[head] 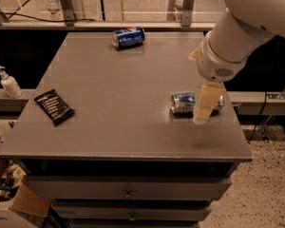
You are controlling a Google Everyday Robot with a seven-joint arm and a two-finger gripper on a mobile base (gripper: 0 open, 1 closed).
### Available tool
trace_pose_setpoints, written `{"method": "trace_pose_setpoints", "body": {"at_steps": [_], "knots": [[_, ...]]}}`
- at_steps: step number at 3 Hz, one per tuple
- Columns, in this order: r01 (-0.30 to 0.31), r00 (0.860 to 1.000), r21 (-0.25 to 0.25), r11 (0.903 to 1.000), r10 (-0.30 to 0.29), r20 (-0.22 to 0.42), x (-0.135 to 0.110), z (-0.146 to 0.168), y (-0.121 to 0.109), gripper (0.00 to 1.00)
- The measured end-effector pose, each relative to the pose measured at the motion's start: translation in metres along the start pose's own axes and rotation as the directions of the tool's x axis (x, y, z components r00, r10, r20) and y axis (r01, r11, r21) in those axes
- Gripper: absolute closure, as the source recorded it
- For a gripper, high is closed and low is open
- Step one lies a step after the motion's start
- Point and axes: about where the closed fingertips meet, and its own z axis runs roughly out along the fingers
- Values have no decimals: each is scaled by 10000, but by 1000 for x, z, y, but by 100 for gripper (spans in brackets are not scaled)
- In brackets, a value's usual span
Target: Place redbull can upright
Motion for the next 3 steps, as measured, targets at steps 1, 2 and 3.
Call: {"method": "trace_pose_setpoints", "body": {"at_steps": [1,2,3], "knots": [[26,10000,4,10000,-26,7,-6,17,-3,0],[79,9999,-75,9999,-80,-84,-9,32,-3,0],[66,9995,-166,9998,-71,-293,-5,43,-4,0]]}}
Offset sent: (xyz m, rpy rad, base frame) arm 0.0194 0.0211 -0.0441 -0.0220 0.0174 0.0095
